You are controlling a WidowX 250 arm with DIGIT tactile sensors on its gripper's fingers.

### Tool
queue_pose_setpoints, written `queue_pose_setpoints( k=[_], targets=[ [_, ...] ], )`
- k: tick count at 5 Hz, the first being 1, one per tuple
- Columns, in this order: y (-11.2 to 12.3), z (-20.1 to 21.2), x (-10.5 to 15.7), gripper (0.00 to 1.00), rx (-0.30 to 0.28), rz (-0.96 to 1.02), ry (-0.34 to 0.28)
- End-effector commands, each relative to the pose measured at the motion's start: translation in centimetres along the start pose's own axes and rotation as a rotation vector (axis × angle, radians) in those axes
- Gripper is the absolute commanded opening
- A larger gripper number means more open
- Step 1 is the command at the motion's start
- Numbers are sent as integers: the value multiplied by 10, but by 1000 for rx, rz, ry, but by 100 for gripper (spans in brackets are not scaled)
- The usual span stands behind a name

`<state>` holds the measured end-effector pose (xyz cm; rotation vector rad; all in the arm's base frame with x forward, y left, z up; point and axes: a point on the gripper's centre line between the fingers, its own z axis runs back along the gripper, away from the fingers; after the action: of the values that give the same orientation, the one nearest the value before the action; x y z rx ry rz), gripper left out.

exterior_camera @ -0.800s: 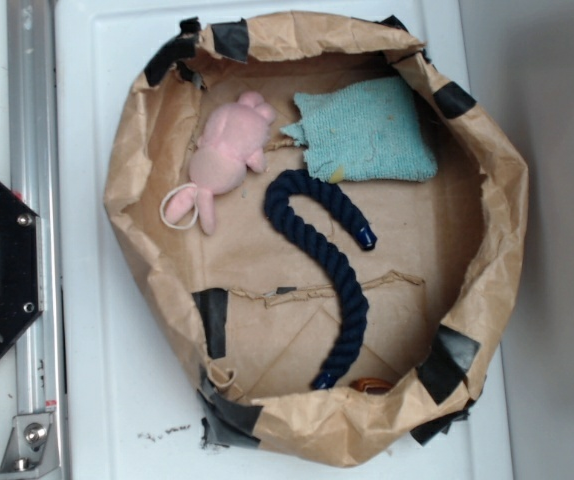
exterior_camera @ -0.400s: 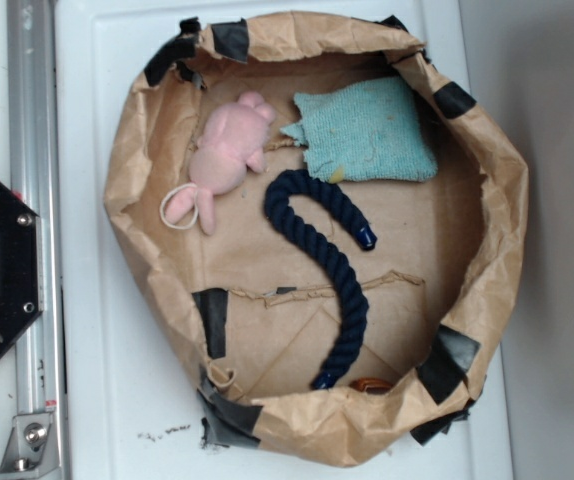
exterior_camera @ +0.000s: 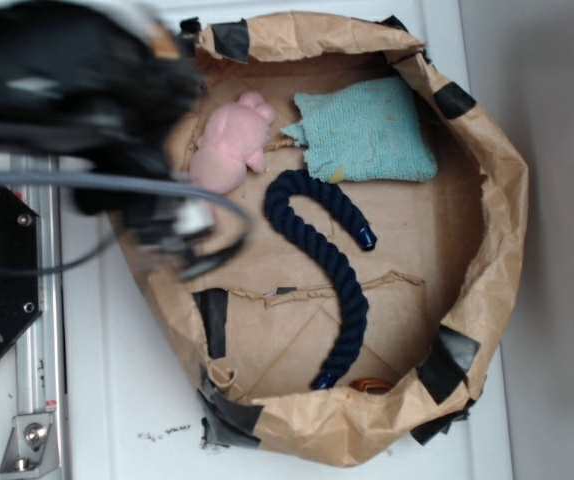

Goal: Grab the blue cloth.

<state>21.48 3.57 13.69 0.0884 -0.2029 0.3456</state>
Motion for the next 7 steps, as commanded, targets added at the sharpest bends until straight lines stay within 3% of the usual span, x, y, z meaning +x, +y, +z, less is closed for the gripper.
queue_pose_setpoints(
  k=[1, 2, 3, 4, 5, 7],
  targets=[
    [-39, -31, 40, 100, -27, 3, -73],
    [-50, -36, 32, 100, 3, -6, -84],
    [-27, -67, 56, 100, 33, 4, -104],
    [-16, -86, 79, 100, 29, 12, -109],
    [-12, -94, 90, 100, 38, -10, -154],
    [-17, -101, 90, 100, 22, -37, -122]
  ],
)
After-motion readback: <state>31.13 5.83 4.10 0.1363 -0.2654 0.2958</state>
